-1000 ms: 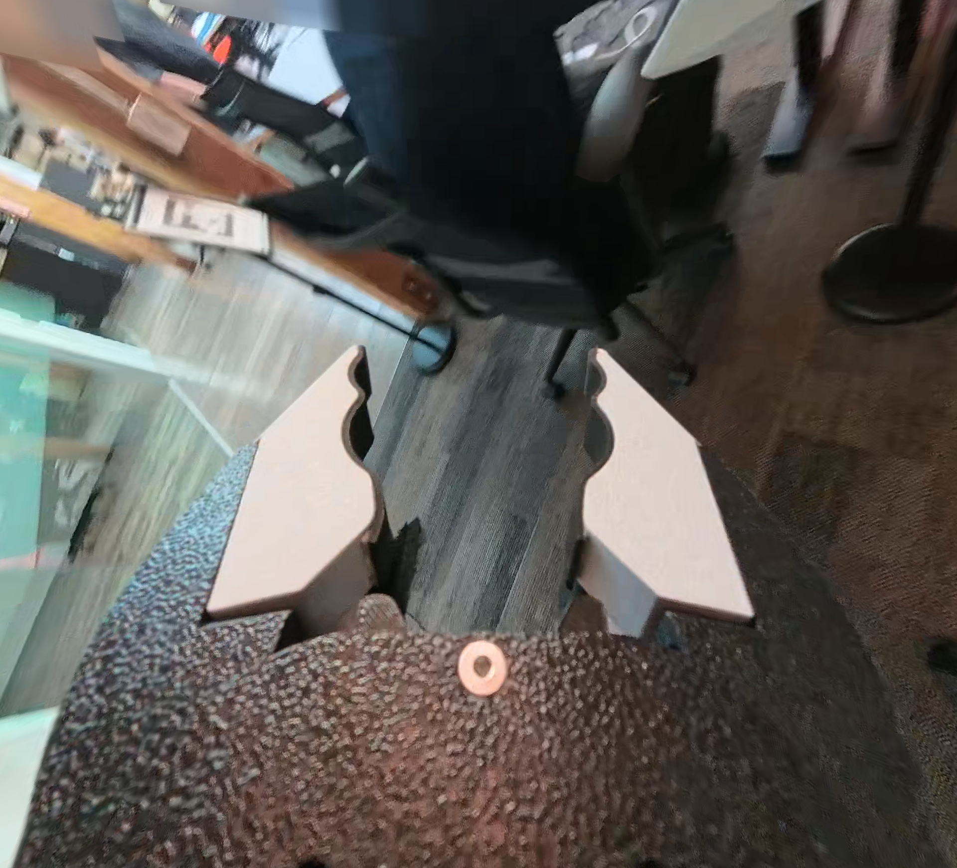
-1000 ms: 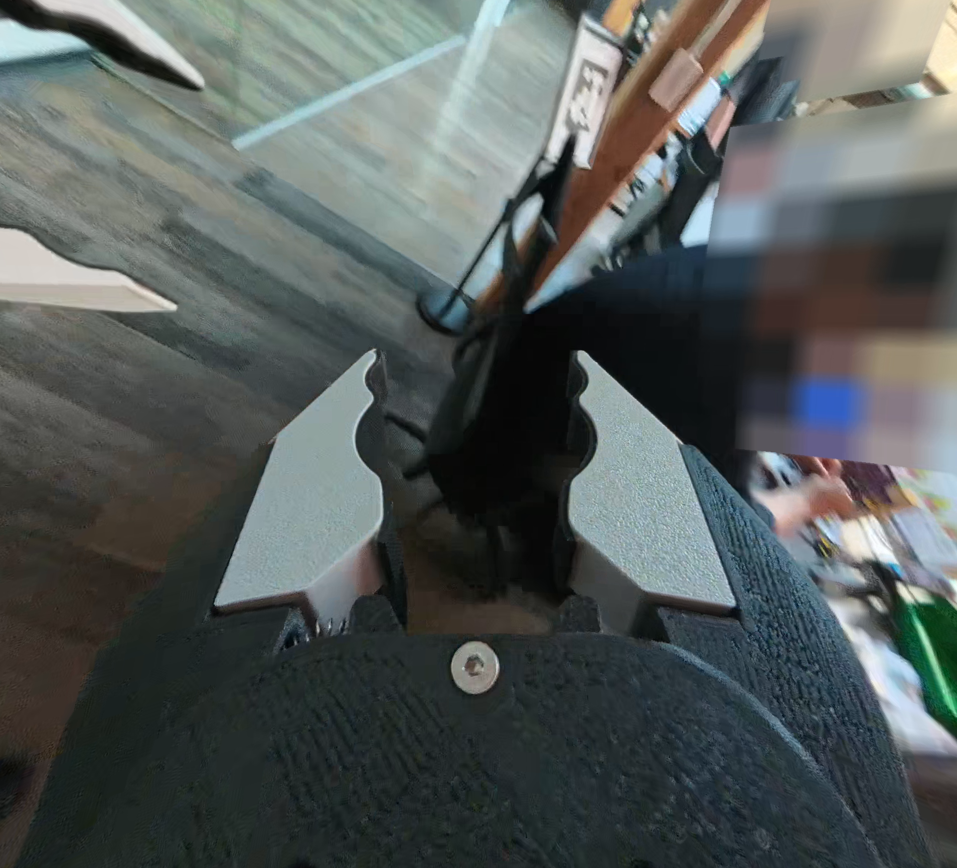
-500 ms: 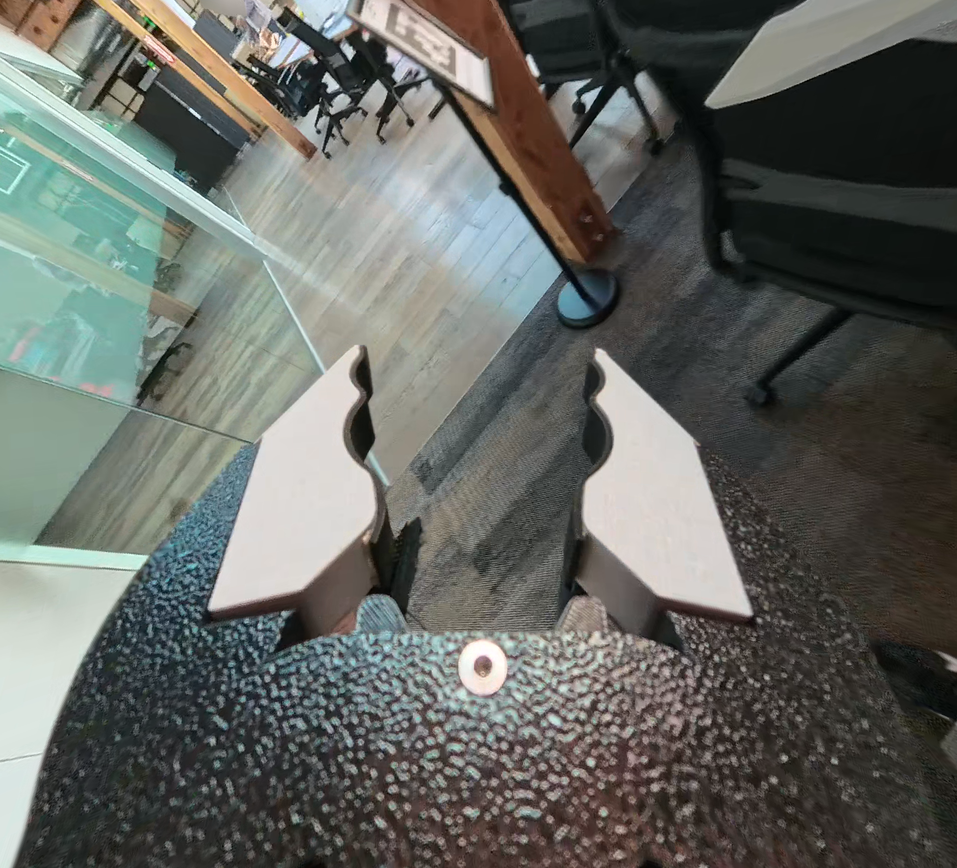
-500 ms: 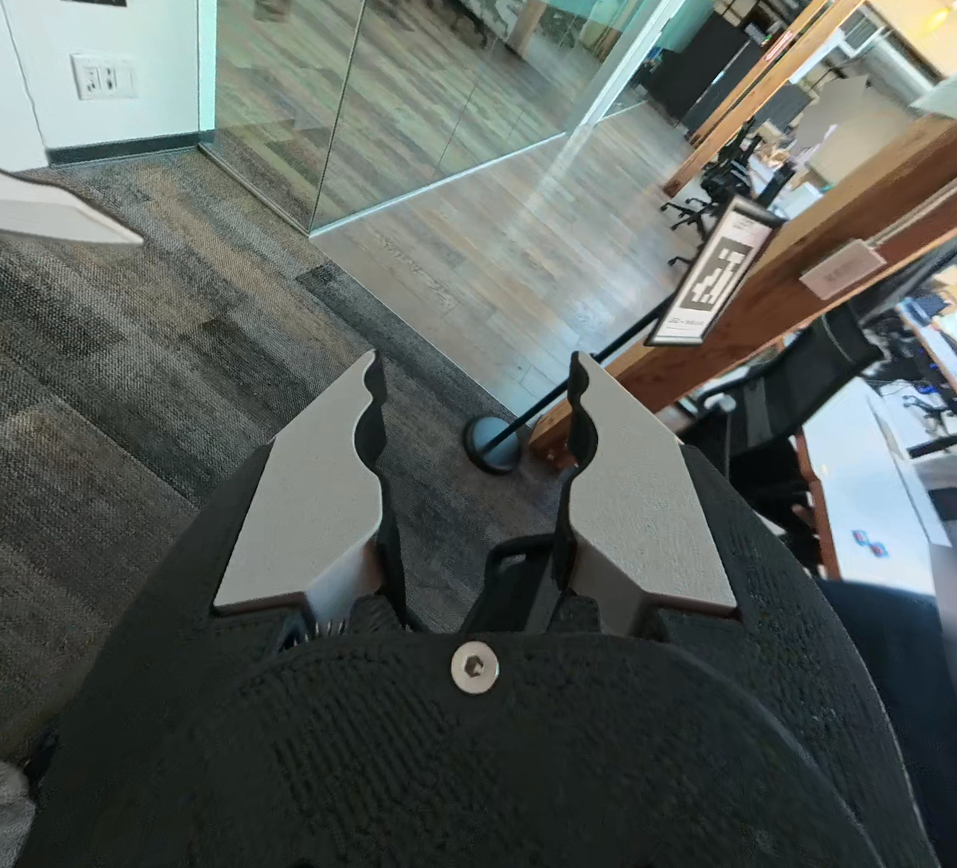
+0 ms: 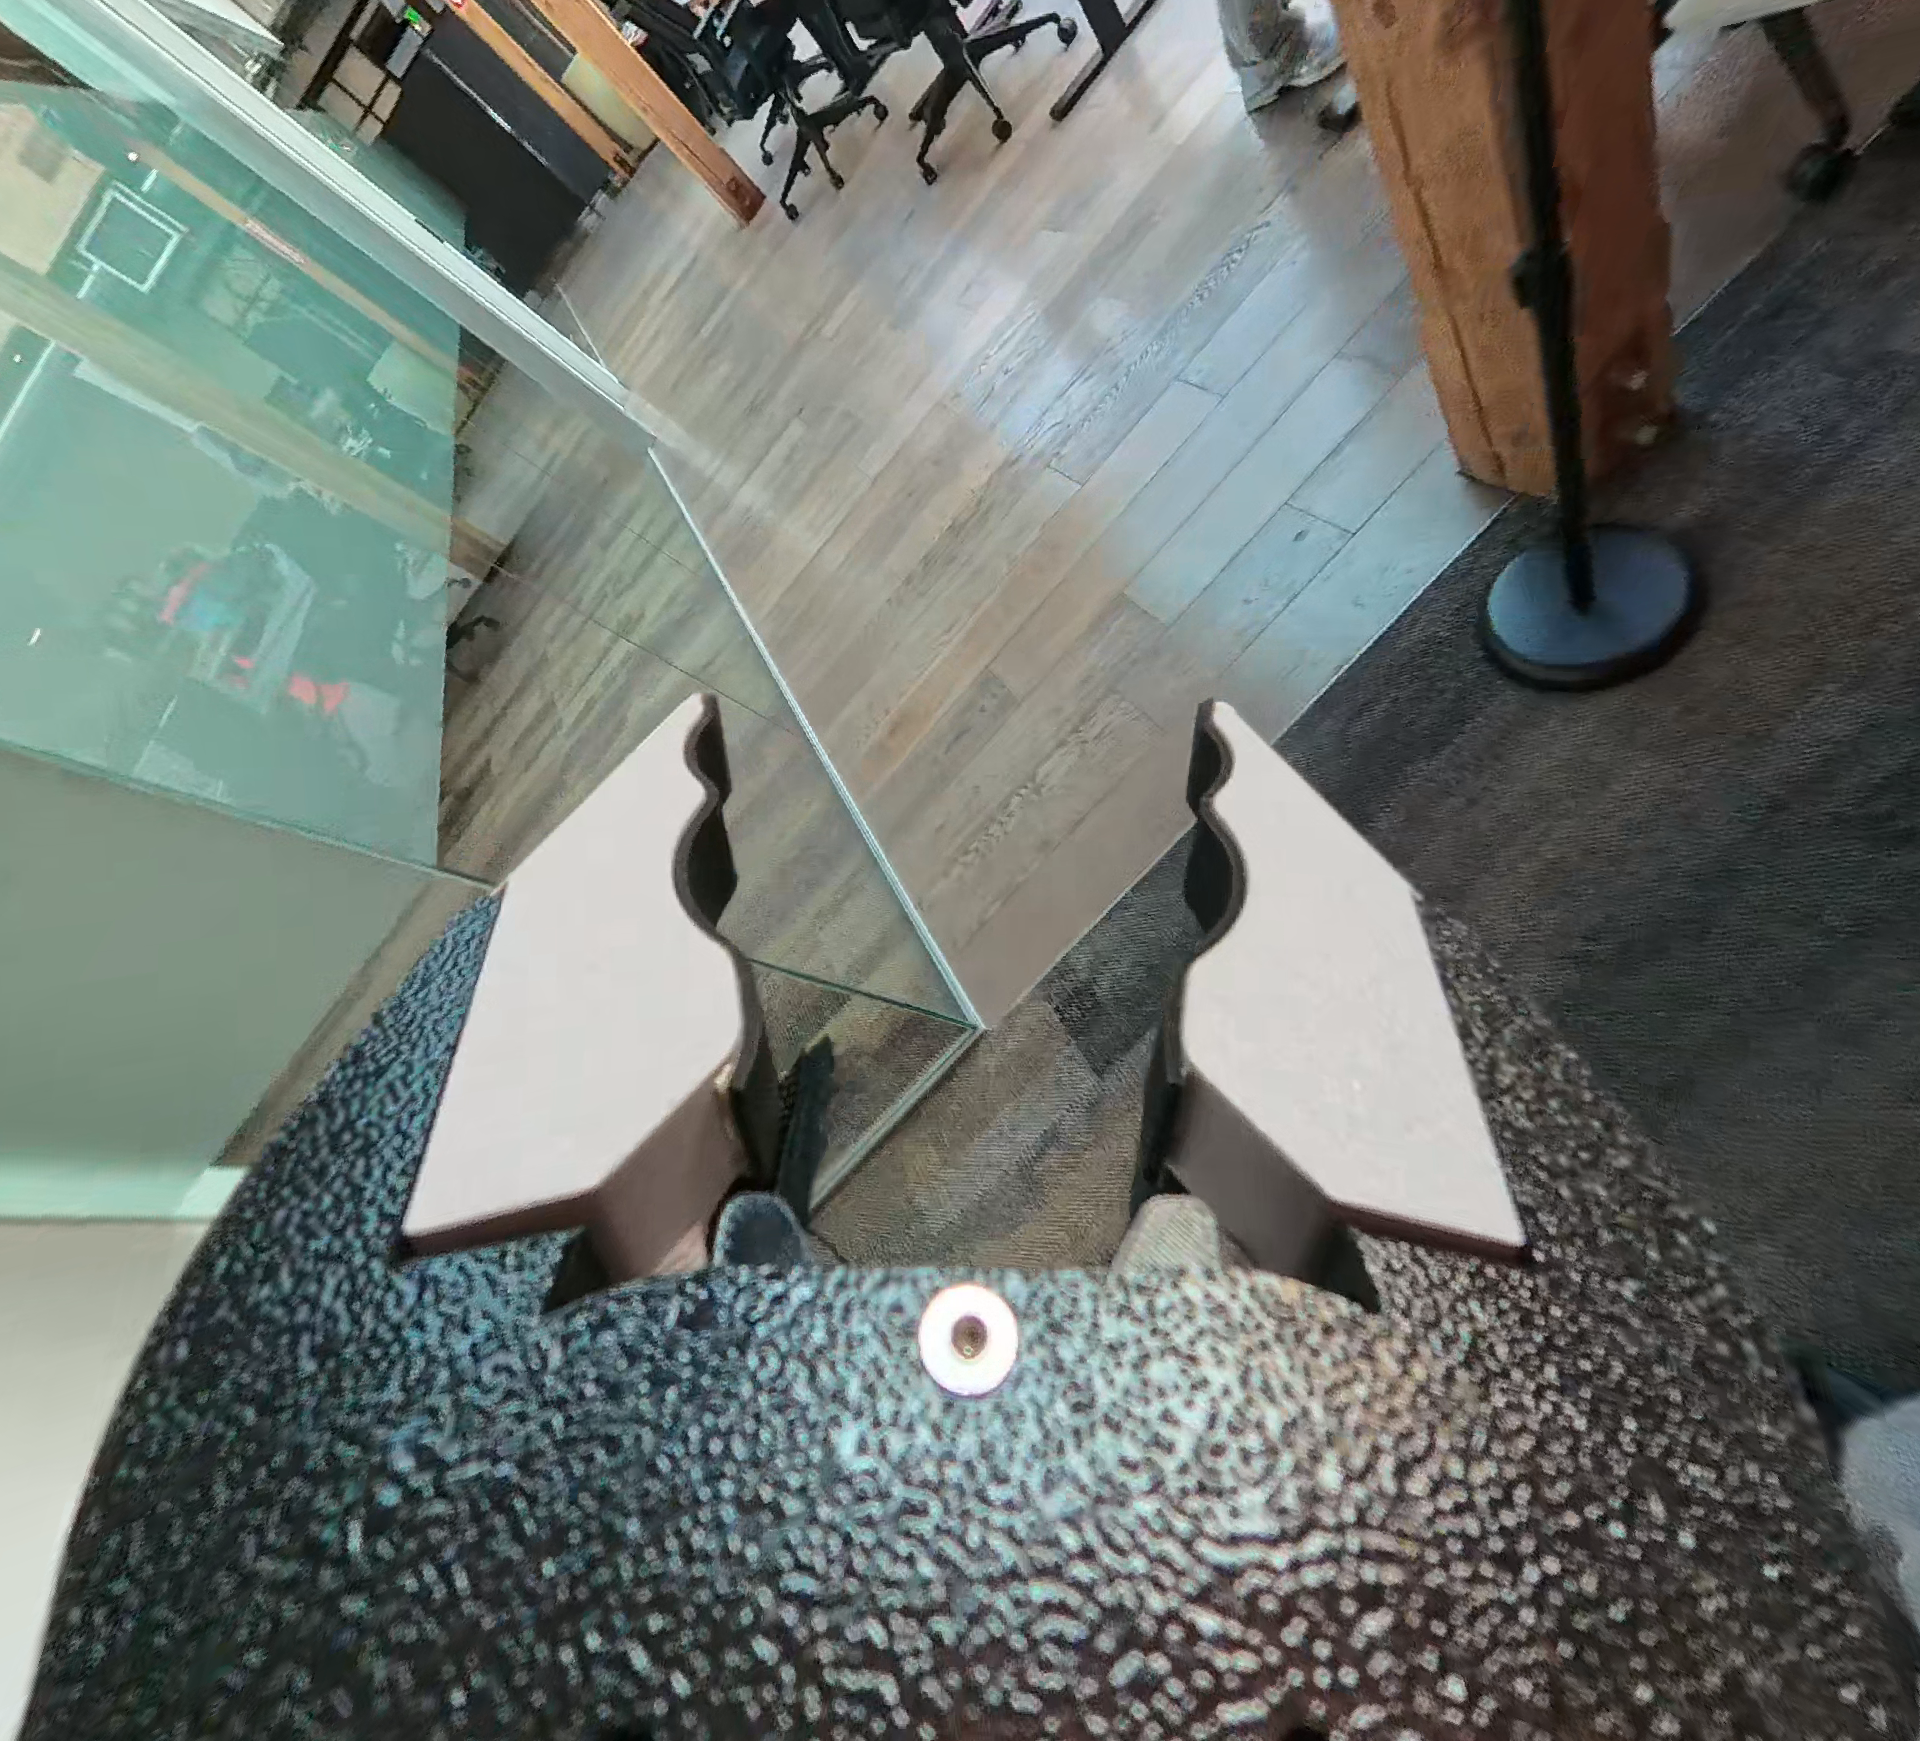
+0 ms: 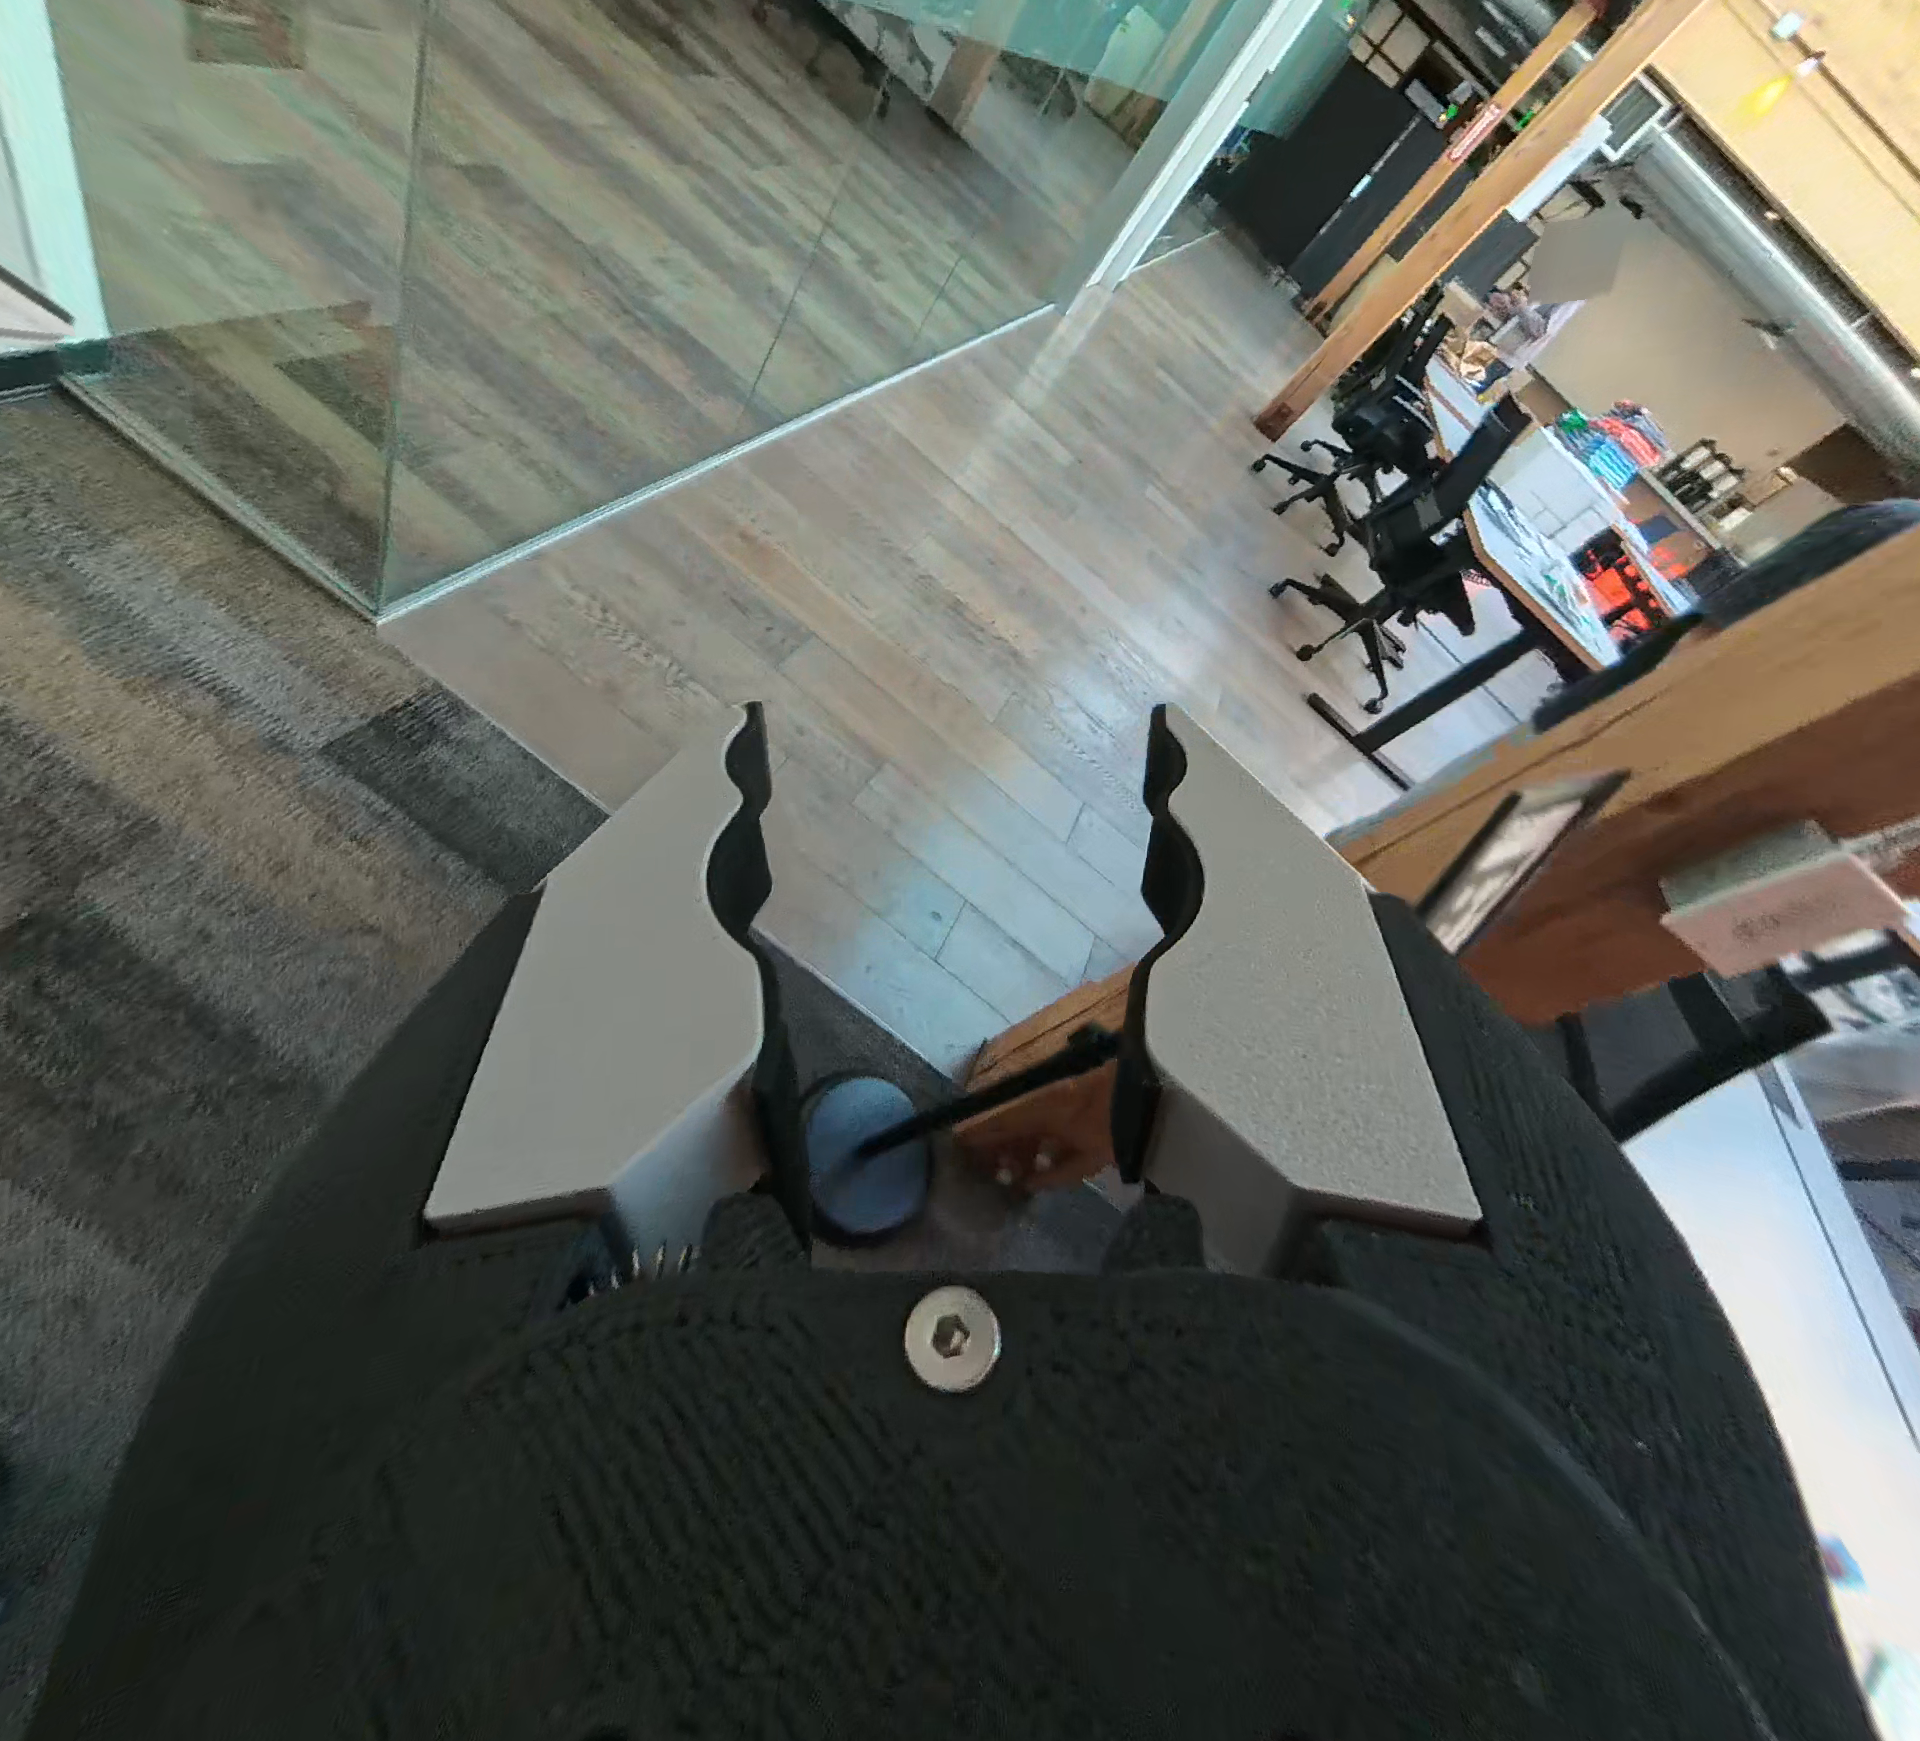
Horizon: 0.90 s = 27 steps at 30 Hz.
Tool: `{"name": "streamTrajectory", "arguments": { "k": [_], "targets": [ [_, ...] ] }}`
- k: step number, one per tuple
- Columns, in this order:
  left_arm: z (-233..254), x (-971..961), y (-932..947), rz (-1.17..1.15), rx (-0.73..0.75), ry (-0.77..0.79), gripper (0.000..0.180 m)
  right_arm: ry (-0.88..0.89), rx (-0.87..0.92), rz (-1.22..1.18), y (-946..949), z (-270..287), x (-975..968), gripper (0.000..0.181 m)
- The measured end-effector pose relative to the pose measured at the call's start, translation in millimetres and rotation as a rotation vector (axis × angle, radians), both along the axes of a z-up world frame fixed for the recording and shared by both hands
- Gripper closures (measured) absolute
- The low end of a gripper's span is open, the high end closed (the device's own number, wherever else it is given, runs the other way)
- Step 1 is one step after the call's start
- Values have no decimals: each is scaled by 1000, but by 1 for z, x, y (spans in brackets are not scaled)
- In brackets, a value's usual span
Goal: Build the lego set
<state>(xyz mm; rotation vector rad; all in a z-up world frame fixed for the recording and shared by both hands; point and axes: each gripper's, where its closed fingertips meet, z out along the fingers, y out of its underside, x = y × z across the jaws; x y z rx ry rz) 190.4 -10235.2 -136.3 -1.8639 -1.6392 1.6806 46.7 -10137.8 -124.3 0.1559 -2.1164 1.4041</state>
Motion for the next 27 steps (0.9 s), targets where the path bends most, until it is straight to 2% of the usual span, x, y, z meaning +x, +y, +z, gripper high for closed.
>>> {"name": "streamTrajectory", "arguments": {
  "k": [1, 6, 13, 21, 24, 27],
  "targets": [
    [3, -21, -30, -4, 5, -1, 91, 9, -4, -5, -27, 4, -17, 109],
    [3, -124, -158, -27, 27, -55, 86, 9, 18, -66, -145, 10, -120, 109],
    [5, -301, -350, -59, 2, -13, 89, 54, 6, -92, -323, 15, -292, 109],
    [14, -498, -570, -72, 64, -34, 84, 32, 35, -103, -536, 26, -498, 108],
    [24, -574, -646, -84, -5, -23, 82, 30, -6, -124, -610, 28, -576, 108],
    [46, -666, -721, -151, -170, 37, 80, 60, -45, -157, -686, 39, -661, 107]
  ]
}}
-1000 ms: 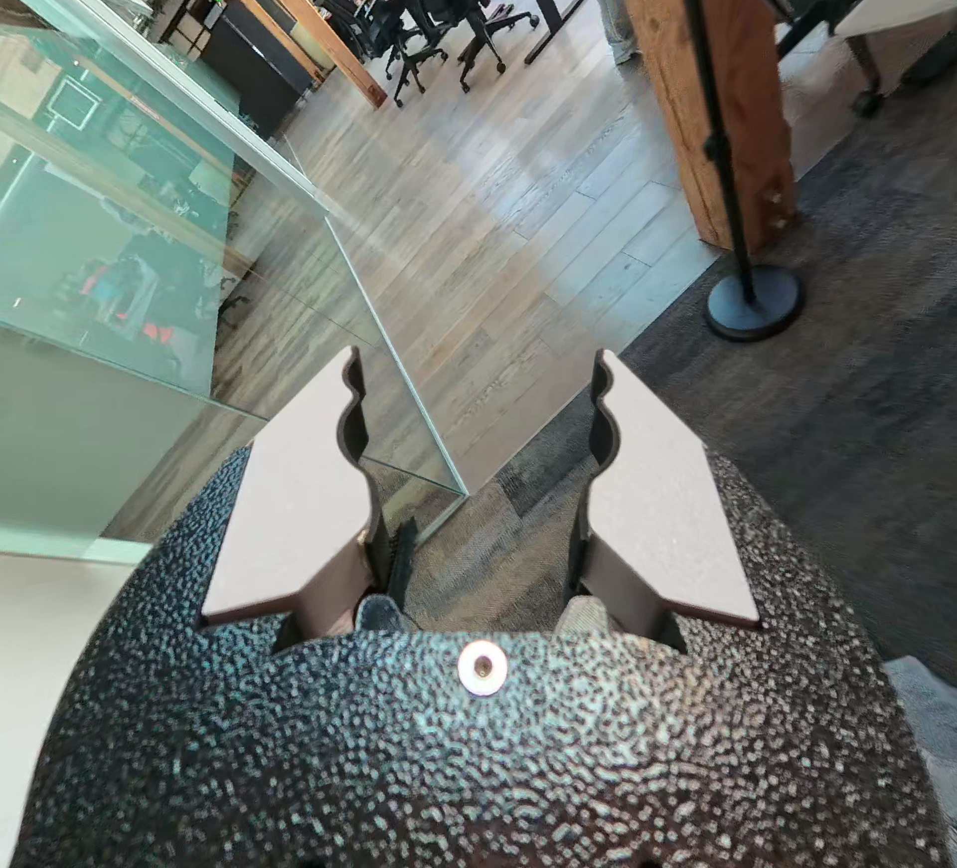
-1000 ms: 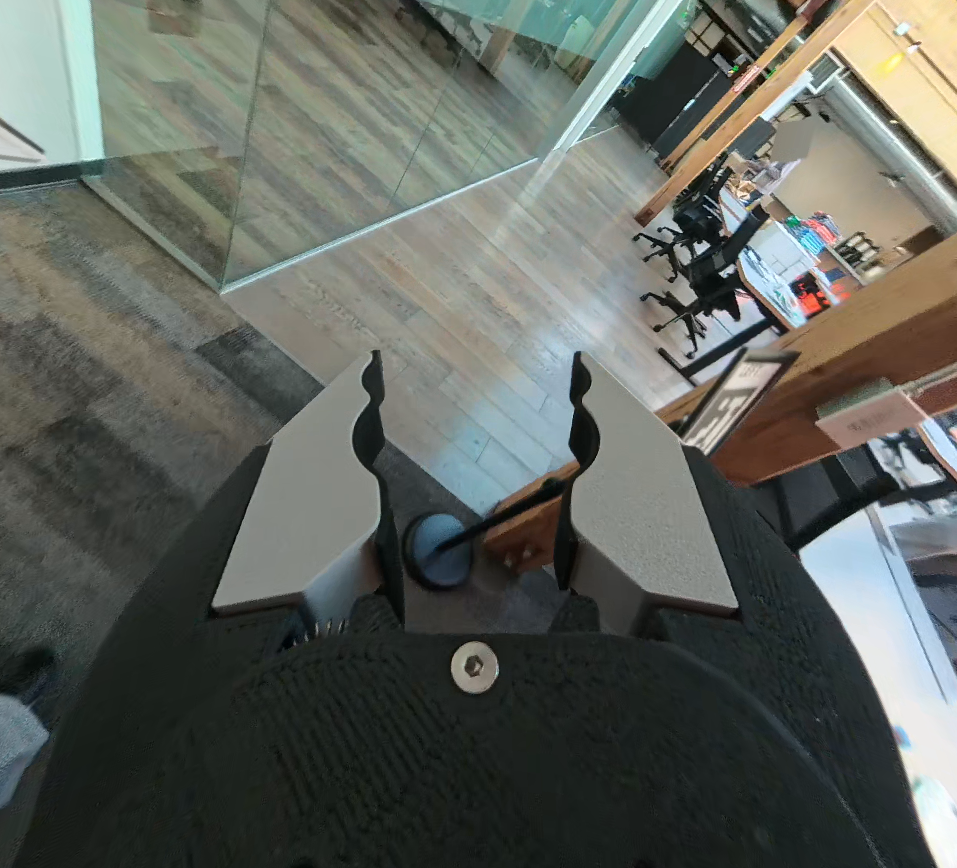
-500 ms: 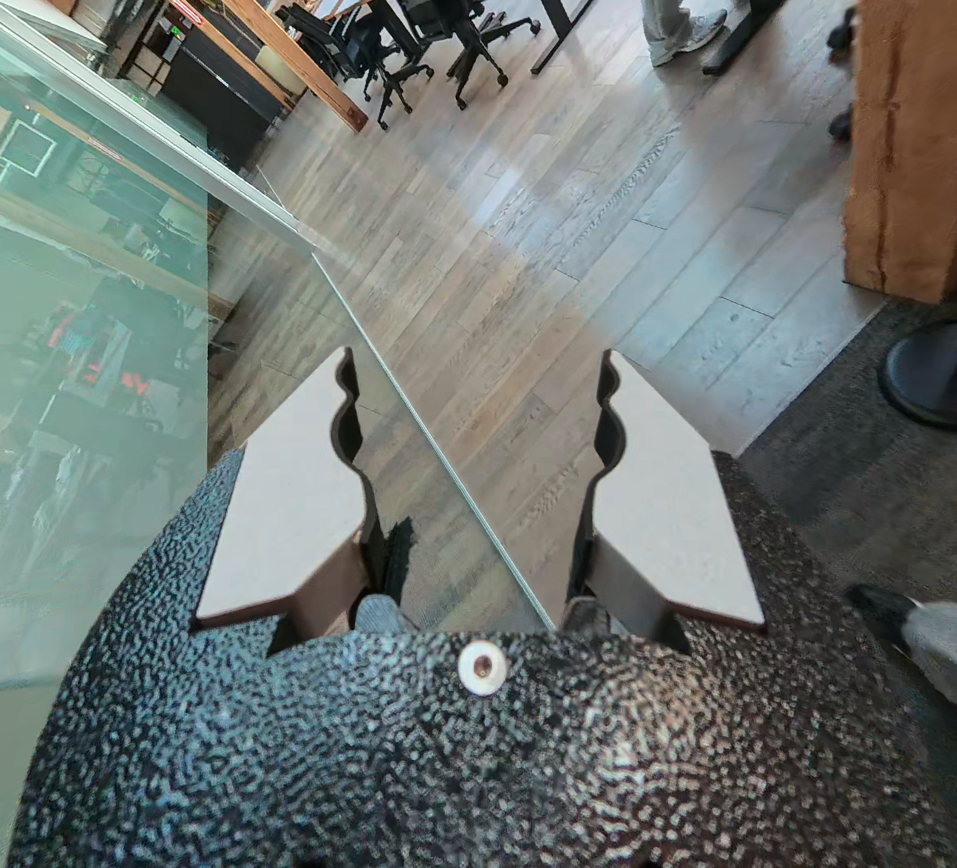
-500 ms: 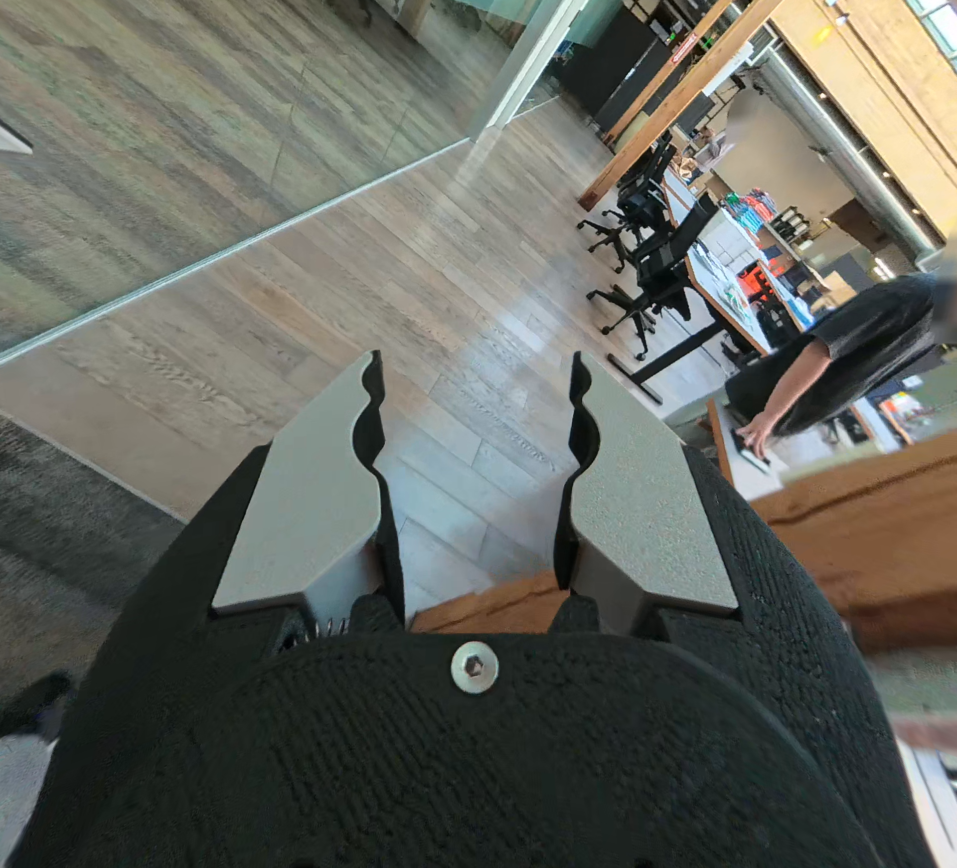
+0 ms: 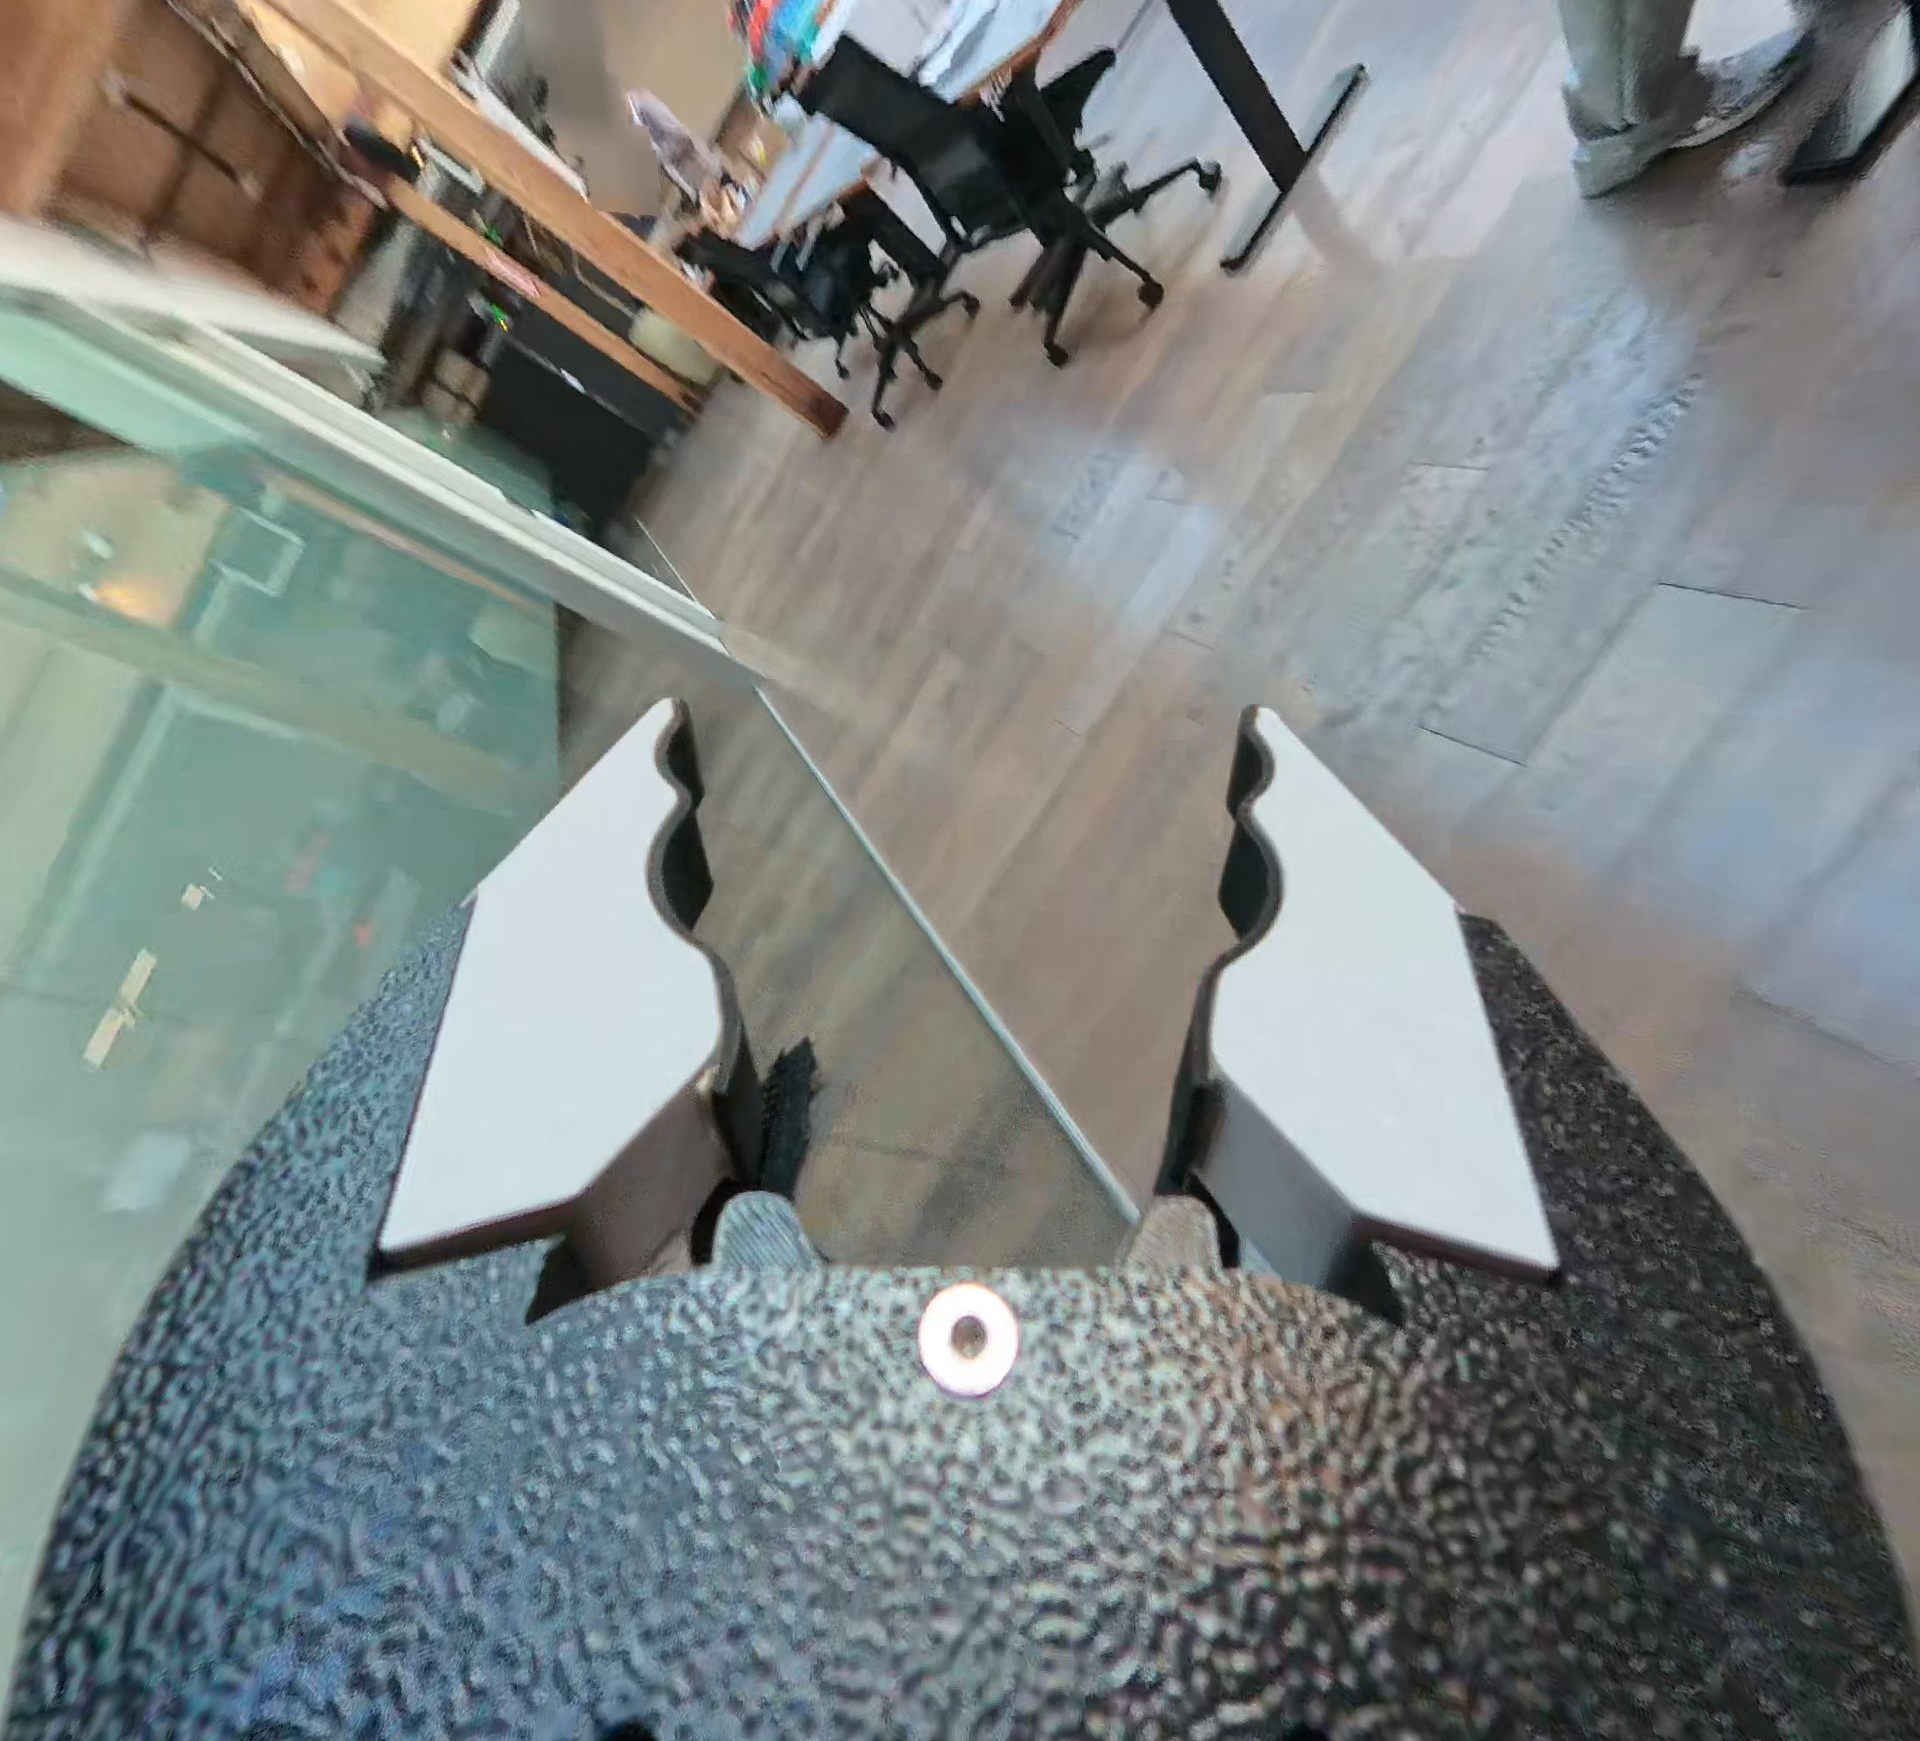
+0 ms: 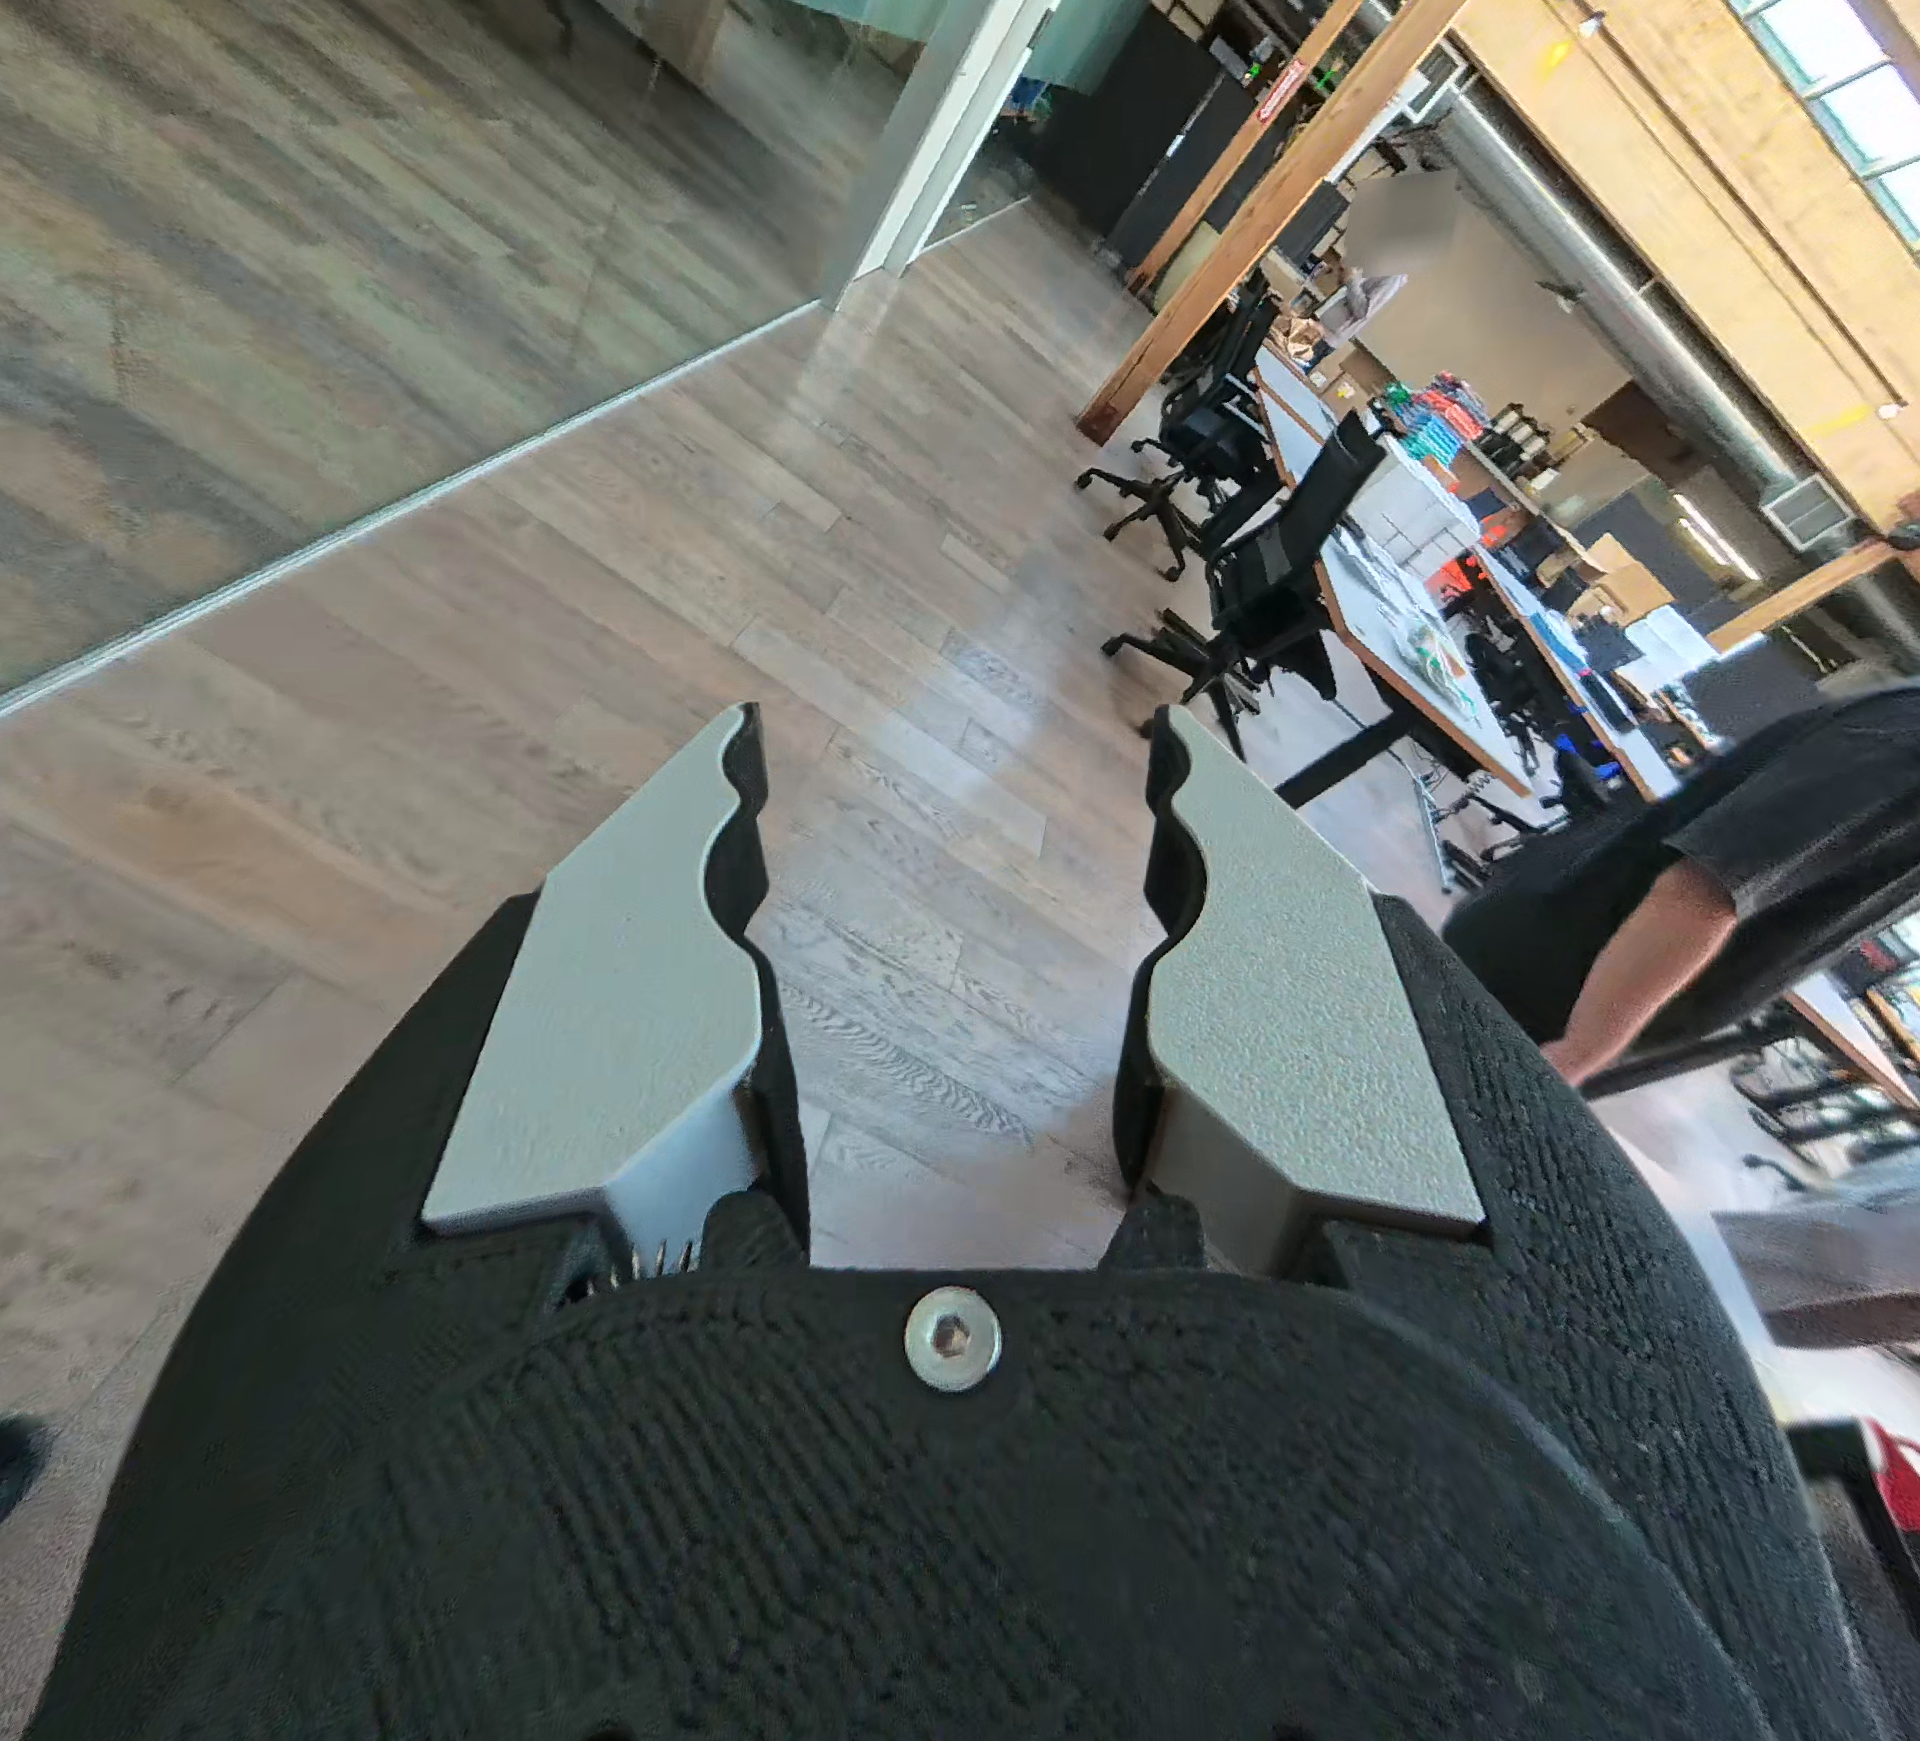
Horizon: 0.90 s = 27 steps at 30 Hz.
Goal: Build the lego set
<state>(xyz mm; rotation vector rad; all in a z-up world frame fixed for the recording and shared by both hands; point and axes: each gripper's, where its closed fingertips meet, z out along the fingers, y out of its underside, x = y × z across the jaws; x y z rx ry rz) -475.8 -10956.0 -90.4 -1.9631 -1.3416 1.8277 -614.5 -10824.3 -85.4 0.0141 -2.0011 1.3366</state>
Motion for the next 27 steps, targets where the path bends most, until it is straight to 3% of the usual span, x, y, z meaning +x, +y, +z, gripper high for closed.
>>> {"name": "streamTrajectory", "arguments": {
  "k": [3, 9, 19, 27],
  "targets": [
    [11, -103, -69, -27, -96, -44, 76, 19, 0, -33, -61, 18, -84, 106],
    [22, -305, -178, -125, -68, 10, 83, 65, -18, -110, -169, 47, -262, 106],
    [51, -590, -419, -73, -76, 123, 94, 183, -77, -61, -404, 79, -557, 108],
    [38, -774, -655, 9, -55, 114, 93, 202, -80, -15, -636, 65, -771, 109]
  ]
}}
